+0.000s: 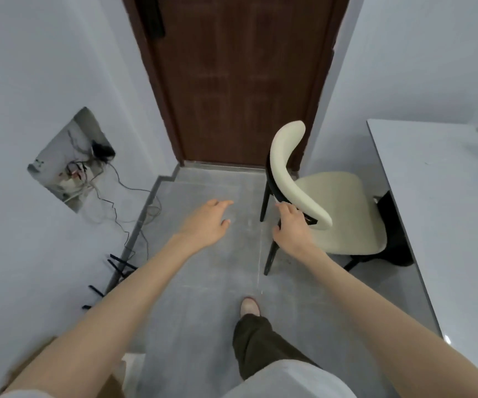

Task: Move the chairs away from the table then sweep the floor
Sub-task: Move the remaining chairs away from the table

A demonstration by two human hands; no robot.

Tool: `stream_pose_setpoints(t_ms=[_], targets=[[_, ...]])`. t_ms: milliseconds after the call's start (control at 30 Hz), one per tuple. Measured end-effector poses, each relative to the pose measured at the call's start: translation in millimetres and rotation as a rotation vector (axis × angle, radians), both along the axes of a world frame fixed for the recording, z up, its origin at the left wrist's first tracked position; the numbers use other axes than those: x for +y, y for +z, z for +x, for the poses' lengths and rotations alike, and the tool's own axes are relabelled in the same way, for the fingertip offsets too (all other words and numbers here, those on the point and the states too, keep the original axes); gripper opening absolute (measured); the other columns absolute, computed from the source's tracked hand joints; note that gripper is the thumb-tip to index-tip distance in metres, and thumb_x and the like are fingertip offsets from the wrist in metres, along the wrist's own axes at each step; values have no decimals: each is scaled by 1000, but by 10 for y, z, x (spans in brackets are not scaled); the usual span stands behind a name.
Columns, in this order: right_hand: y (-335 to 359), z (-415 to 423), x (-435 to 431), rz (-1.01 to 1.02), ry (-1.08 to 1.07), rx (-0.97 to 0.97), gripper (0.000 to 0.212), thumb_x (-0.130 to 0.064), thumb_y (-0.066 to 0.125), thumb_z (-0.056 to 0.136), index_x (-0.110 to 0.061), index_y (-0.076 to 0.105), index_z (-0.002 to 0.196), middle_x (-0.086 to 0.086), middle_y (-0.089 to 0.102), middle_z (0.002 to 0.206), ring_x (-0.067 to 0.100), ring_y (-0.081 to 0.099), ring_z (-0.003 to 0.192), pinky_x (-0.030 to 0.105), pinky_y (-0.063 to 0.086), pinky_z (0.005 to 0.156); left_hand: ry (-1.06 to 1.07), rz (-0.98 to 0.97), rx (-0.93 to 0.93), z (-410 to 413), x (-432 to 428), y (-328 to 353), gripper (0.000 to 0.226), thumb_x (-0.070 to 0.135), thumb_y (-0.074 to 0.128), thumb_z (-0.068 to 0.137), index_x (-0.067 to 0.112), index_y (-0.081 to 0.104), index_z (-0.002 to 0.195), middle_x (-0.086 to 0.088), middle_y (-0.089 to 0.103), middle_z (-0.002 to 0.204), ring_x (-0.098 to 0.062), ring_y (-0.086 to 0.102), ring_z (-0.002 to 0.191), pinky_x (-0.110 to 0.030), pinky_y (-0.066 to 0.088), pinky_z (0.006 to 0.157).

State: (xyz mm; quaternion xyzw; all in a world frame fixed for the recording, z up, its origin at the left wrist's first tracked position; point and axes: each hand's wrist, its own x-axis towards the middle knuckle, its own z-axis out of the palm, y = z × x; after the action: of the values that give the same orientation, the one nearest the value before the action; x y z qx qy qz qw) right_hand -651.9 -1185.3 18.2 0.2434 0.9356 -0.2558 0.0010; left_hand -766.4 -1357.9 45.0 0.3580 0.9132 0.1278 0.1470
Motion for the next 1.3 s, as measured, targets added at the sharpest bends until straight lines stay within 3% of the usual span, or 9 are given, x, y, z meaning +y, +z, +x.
stream_pose_setpoints(t_ms=[200,367,500,667,833,1033,1167,1300], targets=[[-82,-1024,871,-43,-133,-54,59,-10,51,88,-12,33,144,9,32,149,33,37,129,43,38,104,-164,-105,-47,-1190,1159,-29,60,26,47,96,21,23,150,-12,40,145,-30,40,133,-43,37,108],[-204,-1481,1378,-102,-167,-241,68,-20,53,88,-14,23,149,9,30,151,36,37,128,37,31,107,-319,-184,-51,-1880,1882,-183,70,26,50,94,25,12,152,-7,28,153,-30,35,137,-47,35,110],[-301,-1730,1669,-191,-98,-420,78,-30,56,89,-15,12,152,11,28,153,34,33,135,36,27,110,-520,-291,-3,-2295,2391,-333,77,20,53,93,26,5,153,2,4,161,-24,12,148,-42,22,118],[-443,-2044,1861,-384,-186,-524,88,-40,62,84,-22,9,152,10,36,148,30,39,134,37,35,105,-792,-453,131,-2688,2961,-536,90,13,62,88,24,2,153,2,-9,161,-22,-7,149,-46,3,121],[-583,-2382,1917,-377,-263,-643,76,-49,65,78,-16,34,139,9,54,127,29,55,112,36,45,85,-1033,-574,300,-3068,3444,-727,85,11,61,88,24,7,153,1,-3,161,-24,-8,149,-53,-8,118],[-745,-2474,1783,-290,-369,-628,73,-42,70,76,-10,37,133,13,58,119,33,58,106,34,41,76,-1181,-474,387,-3189,3744,-968,60,12,51,91,26,33,146,-5,16,159,-27,-1,149,-53,-10,116],[-881,-2464,1689,-246,-463,-624,59,-29,65,80,-8,39,129,14,59,120,34,60,107,35,43,76,-1264,-394,420,-3170,3876,-1102,41,21,49,92,29,52,132,-8,37,148,-34,12,146,-55,-11,115],[-898,-2452,1703,-245,-456,-610,59,-27,62,80,-11,39,131,14,60,120,34,59,107,34,44,80,-1337,-351,428,-3221,3919,-1117,38,22,53,87,31,58,123,3,58,125,-22,37,132,-51,-3,117]])
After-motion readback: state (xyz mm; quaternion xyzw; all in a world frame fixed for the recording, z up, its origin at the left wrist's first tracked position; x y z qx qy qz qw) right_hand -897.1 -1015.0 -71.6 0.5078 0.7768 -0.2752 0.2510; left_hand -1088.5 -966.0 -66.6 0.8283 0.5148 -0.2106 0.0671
